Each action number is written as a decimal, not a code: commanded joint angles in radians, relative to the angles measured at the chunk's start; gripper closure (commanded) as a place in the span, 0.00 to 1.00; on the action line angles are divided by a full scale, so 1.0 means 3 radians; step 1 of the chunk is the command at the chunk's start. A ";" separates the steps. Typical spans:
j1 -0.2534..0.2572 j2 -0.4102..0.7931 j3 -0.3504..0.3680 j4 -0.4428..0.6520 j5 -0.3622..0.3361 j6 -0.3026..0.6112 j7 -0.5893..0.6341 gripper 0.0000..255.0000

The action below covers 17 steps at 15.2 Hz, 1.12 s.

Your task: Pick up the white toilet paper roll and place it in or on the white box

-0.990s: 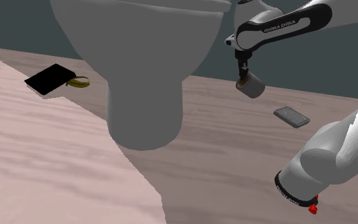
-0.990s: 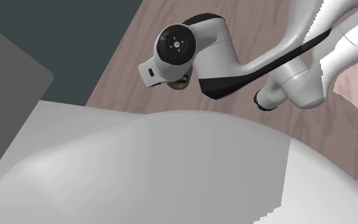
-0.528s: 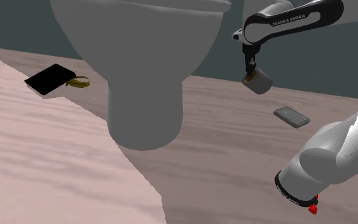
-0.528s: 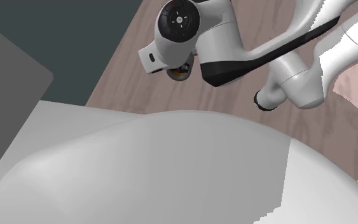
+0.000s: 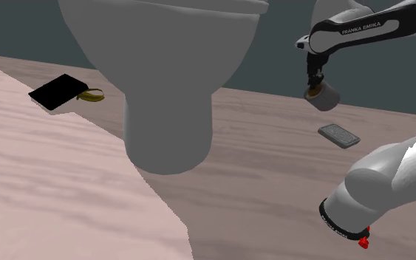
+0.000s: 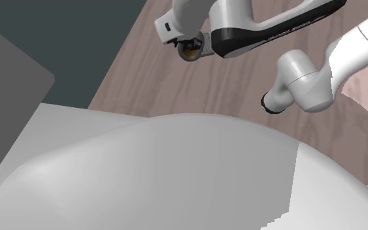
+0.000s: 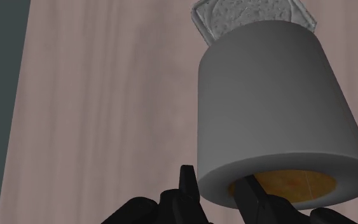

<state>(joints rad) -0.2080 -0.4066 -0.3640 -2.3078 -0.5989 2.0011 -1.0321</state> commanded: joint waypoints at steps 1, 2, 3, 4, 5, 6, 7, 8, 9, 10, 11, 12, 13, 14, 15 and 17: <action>-0.0069 -0.0038 -0.0120 -0.0002 -0.0049 0.0050 -0.0160 1.00; -0.0103 -0.0057 -0.0179 -0.0008 -0.0074 0.0076 -0.0234 1.00; -0.0136 -0.0073 -0.0240 -0.0010 -0.0097 0.0103 -0.0310 1.00; -0.0168 -0.0084 -0.0301 -0.0008 -0.0119 0.0130 -0.0387 1.00; -0.0198 -0.0092 -0.0363 -0.0002 -0.0138 0.0158 -0.0464 1.00; -0.0227 -0.0097 -0.0428 0.0007 -0.0156 0.0187 -0.0543 1.00; -0.0254 -0.0097 -0.0493 0.0021 -0.0171 0.0216 -0.0623 1.00; -0.0280 -0.0094 -0.0560 0.0038 -0.0184 0.0246 -0.0703 1.00; -0.0305 -0.0086 -0.0627 0.0058 -0.0194 0.0277 -0.0786 1.00; -0.0327 -0.0075 -0.0696 0.0082 -0.0201 0.0308 -0.0869 1.00; -0.0347 -0.0059 -0.0767 0.0110 -0.0204 0.0340 -0.0954 1.00; -0.0357 -0.0047 -0.0815 0.0130 -0.0205 0.0361 -0.1009 1.00; -0.0361 -0.0037 -0.0826 0.0096 -0.0217 0.0404 -0.0993 1.00; -0.0364 -0.0025 -0.0838 0.0062 -0.0229 0.0448 -0.0977 1.00; -0.0368 -0.0012 -0.0849 0.0029 -0.0241 0.0492 -0.0961 1.00; -0.0374 0.0017 -0.0873 -0.0035 -0.0265 0.0581 -0.0929 1.00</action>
<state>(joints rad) -0.3203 -0.4076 -0.6222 -2.3118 -0.6761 2.1621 -1.3148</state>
